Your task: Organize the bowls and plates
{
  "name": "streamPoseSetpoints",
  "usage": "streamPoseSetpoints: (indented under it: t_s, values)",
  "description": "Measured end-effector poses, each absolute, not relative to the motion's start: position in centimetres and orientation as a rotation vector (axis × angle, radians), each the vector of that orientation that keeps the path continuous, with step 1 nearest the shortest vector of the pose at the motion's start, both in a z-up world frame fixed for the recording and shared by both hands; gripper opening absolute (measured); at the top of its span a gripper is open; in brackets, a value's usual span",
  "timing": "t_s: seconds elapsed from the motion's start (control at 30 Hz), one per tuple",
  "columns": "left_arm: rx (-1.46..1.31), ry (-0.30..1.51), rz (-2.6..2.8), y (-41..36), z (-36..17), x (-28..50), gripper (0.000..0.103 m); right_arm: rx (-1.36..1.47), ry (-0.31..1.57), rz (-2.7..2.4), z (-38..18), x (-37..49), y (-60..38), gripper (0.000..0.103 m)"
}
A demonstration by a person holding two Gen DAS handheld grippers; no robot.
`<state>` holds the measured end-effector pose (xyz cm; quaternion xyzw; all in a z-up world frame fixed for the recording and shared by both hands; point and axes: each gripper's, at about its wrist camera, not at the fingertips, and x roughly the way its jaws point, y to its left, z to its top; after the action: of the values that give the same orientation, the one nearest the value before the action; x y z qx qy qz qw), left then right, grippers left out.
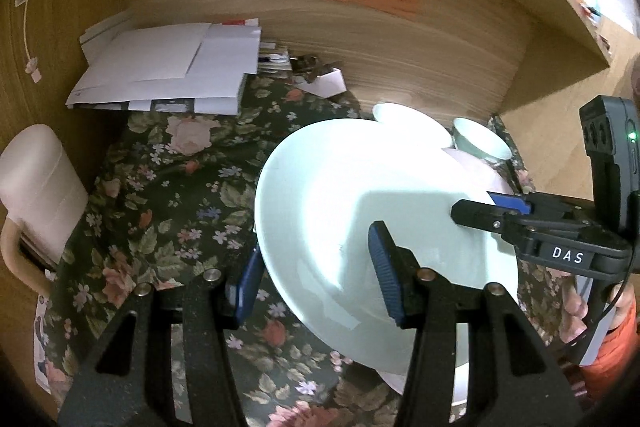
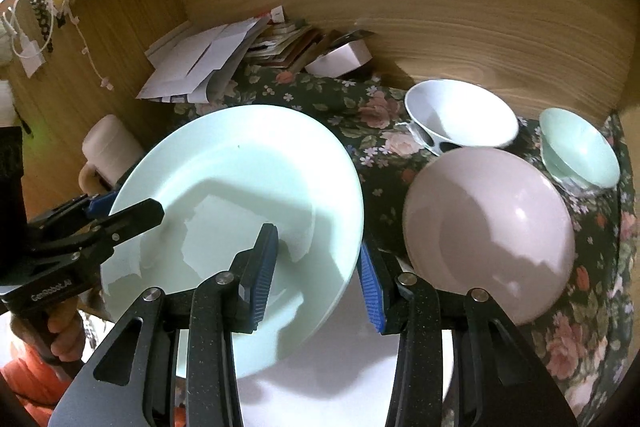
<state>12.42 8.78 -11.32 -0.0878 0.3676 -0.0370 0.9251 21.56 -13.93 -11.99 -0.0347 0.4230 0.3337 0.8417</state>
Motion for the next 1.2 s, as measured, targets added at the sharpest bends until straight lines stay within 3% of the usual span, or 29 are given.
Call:
streamPoseSetpoints:
  t_s: [1.2]
  values:
    - [-0.121, 0.873, -0.184, 2.3, -14.5, 10.2, 0.050, 0.056, 0.939, 0.626, -15.5, 17.8, -21.2, 0.036]
